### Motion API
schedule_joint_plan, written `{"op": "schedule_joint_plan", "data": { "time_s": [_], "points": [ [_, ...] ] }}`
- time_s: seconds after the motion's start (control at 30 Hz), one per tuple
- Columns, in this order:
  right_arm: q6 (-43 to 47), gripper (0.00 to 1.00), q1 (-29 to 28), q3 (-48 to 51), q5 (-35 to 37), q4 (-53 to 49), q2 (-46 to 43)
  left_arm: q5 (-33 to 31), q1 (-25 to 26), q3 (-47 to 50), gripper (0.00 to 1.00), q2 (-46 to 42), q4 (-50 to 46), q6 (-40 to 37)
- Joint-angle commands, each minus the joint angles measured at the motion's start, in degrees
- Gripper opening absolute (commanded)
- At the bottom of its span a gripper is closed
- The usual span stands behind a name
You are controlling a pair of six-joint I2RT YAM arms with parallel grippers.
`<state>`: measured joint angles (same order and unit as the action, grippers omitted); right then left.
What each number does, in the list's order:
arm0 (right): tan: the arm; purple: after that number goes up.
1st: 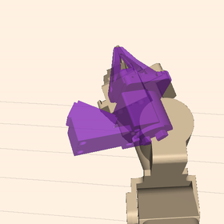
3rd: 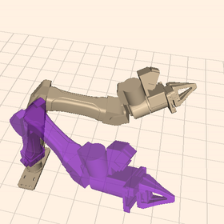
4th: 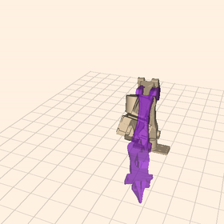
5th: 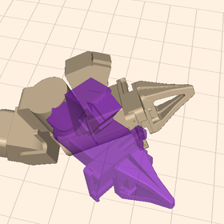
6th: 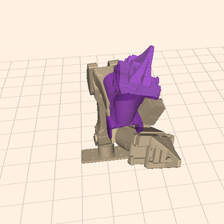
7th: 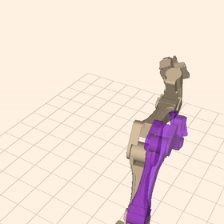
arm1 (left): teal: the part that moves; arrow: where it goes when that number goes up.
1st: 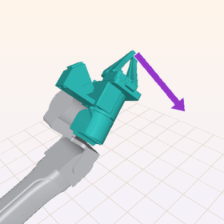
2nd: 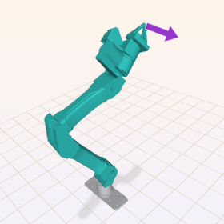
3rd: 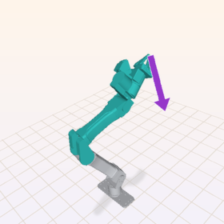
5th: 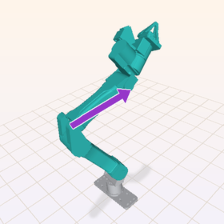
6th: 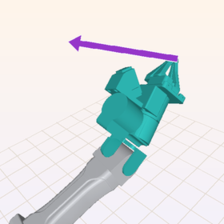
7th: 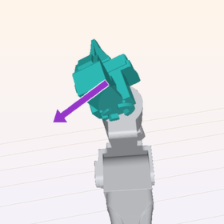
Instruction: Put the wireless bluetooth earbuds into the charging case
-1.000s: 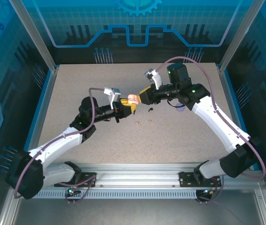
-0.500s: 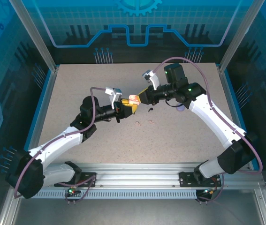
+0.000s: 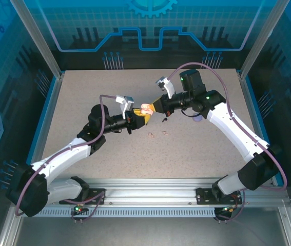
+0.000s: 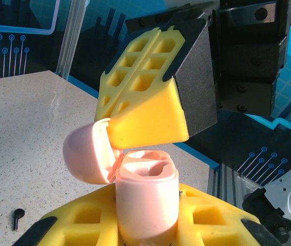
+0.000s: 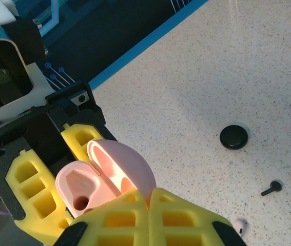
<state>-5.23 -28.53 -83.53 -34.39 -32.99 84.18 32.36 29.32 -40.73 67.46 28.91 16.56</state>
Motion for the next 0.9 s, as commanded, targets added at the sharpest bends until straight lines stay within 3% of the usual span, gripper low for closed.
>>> {"op": "schedule_joint_plan", "data": {
  "time_s": [0.0,0.1,0.23,0.43,0.7,0.87],
  "points": [
    [0.9,0.0,-0.2,-2.1,-0.1,0.2,0.0,1.1,1.3,-2.7,0.0,0.4,-0.3,-1.4],
    [1.5,0.0,-0.3,-2.1,0.5,-0.3,-0.2,1.0,1.3,-2.9,0.0,0.5,-0.8,-1.5],
    [2.7,0.0,-0.4,-2.5,1.8,-1.6,-0.7,1.0,1.3,-3.3,0.22,0.5,-1.7,-2.0],
    [4.5,0.0,-0.7,-2.8,2.9,-3.4,-0.7,1.8,1.3,-4.5,0.42,0.3,-4.0,-3.3],
    [5.1,0.0,-1.0,-2.9,3.5,-4.1,-0.6,2.7,1.3,-5.7,0.41,0.3,-6.3,-5.0],
    [5.4,0.0,-1.1,-3.3,4.0,-4.5,-0.5,2.4,1.2,-6.3,0.46,0.4,-8.3,-6.5]
  ]
}}
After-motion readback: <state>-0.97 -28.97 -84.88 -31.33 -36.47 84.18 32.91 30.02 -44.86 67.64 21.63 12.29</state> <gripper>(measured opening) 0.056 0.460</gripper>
